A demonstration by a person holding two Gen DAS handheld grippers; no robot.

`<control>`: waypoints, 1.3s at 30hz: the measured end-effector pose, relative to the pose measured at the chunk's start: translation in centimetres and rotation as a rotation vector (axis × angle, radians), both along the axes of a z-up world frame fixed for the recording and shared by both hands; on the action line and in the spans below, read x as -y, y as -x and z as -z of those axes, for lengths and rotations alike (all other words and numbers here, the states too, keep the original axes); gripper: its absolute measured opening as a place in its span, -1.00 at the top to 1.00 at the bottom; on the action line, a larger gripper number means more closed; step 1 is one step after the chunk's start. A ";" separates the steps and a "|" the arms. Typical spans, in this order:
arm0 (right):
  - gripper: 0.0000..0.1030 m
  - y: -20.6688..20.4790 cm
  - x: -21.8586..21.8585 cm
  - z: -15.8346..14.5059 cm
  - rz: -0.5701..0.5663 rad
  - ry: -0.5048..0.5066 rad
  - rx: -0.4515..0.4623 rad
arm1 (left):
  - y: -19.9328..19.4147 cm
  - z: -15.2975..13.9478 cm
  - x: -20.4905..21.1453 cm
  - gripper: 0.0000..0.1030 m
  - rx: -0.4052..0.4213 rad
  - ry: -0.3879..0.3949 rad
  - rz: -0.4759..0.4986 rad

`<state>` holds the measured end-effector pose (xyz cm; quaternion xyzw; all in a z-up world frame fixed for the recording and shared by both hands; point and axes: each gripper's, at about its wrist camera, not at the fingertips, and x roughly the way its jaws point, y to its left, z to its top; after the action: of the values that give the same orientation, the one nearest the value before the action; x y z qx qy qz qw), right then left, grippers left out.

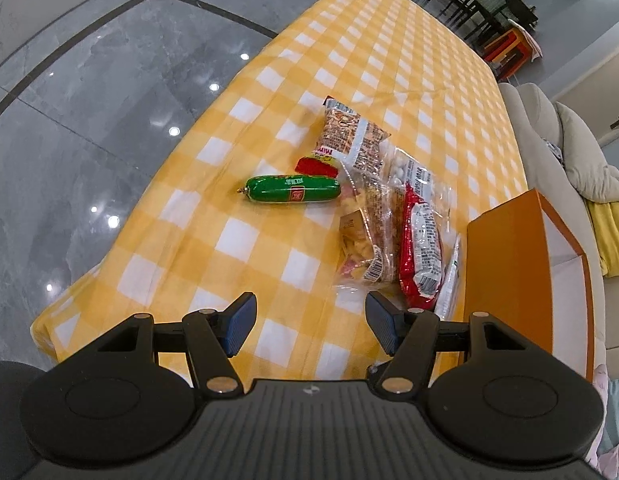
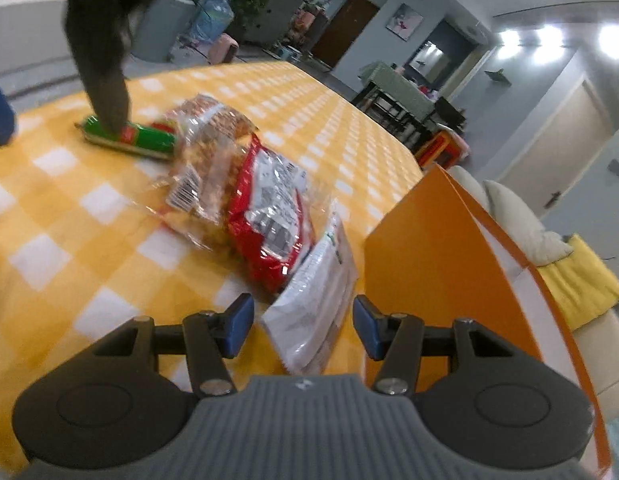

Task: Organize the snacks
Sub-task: 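Grasp the long white spicy-strip packet with the right gripper, then lift the white packet with the right gripper and carry it over the box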

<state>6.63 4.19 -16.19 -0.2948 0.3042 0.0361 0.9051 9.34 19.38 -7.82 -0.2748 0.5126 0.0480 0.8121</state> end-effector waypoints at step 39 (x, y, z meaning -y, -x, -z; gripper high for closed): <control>0.62 -1.1 6.1 -4.1 0.167 -0.519 -0.396 | 0.1 0.7 -0.1 -0.42 -0.058 0.016 -0.035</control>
<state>7.71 -1.96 -12.12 -0.0160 0.4778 0.0944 0.8732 9.28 19.45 -8.47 -0.2887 0.5315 0.0658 0.7936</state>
